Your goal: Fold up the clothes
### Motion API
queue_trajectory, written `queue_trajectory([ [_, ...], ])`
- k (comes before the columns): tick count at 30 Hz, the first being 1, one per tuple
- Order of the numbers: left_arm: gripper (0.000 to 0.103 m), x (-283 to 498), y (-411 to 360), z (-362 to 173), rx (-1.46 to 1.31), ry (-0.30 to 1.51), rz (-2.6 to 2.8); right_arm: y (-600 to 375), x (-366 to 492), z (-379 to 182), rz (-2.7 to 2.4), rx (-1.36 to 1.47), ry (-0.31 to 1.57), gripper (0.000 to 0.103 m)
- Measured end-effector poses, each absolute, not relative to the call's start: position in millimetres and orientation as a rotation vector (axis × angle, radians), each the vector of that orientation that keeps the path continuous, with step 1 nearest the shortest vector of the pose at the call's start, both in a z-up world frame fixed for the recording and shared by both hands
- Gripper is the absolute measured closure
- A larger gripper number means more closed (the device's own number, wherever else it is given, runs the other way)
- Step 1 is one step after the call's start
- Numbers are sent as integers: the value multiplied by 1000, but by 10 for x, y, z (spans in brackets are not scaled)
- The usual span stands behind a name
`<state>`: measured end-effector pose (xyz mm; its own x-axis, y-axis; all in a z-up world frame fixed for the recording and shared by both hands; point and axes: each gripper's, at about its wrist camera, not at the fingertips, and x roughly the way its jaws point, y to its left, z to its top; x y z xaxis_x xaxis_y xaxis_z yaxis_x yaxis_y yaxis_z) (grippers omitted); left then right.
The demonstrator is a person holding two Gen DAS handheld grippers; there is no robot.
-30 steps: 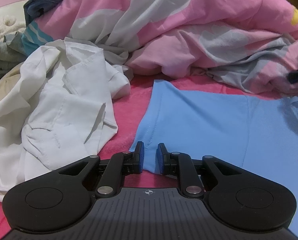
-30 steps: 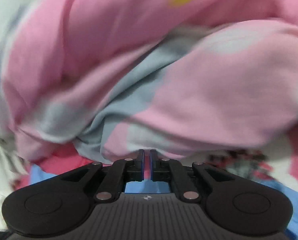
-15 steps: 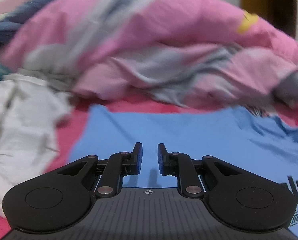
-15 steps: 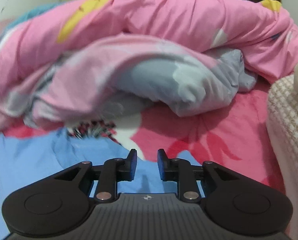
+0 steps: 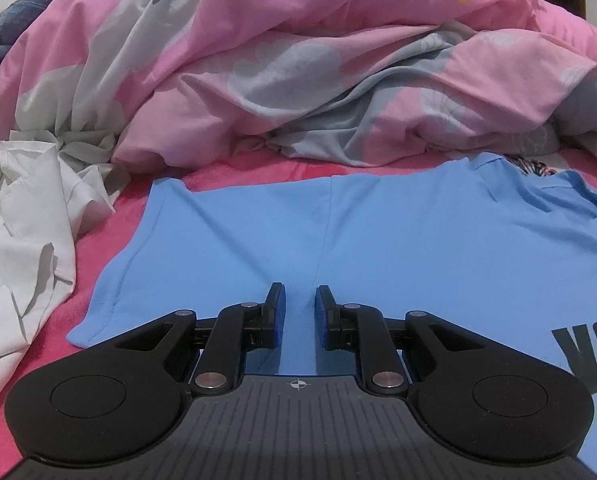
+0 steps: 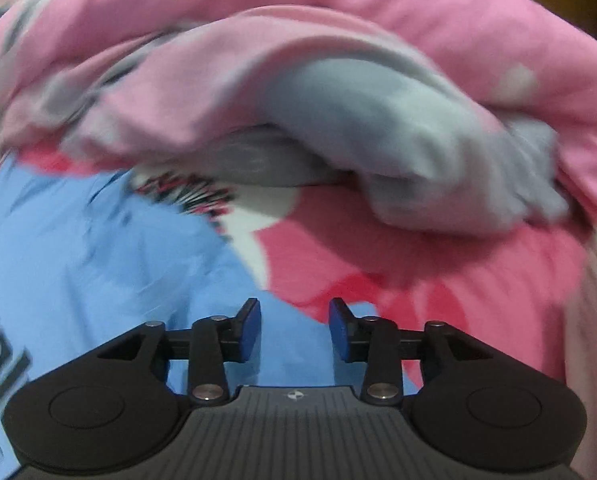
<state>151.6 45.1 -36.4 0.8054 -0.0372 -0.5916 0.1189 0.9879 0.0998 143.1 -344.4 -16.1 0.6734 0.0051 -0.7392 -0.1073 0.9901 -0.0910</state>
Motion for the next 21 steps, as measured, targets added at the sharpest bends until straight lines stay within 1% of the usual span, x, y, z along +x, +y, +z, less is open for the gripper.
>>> queue_trajectory([
  [3,86,1513,446,-364,137,628,-83,-3405,1607,-264,58,-209,875,62],
  [6,86,1517,458,-367,128,629,-85,-3430,1714,-334,52,-185,901,62],
  [8,85,1518,464,-369,123,630,-86,-3425,1687,-327,52,-155,914,71],
  [9,85,1519,464,-371,123,630,-86,-3403,1658,-325,56,-152,917,87],
  [10,85,1519,465,-371,123,630,-87,-3350,1611,-328,64,-174,917,98],
  [14,85,1517,474,-373,118,630,-87,-3198,1467,-293,21,-254,867,101],
  [16,84,1516,484,-372,112,630,-87,-3263,1429,-201,-53,-236,804,101],
  [21,84,1520,485,-374,110,631,-86,-3560,1384,-120,-262,-168,732,101],
])
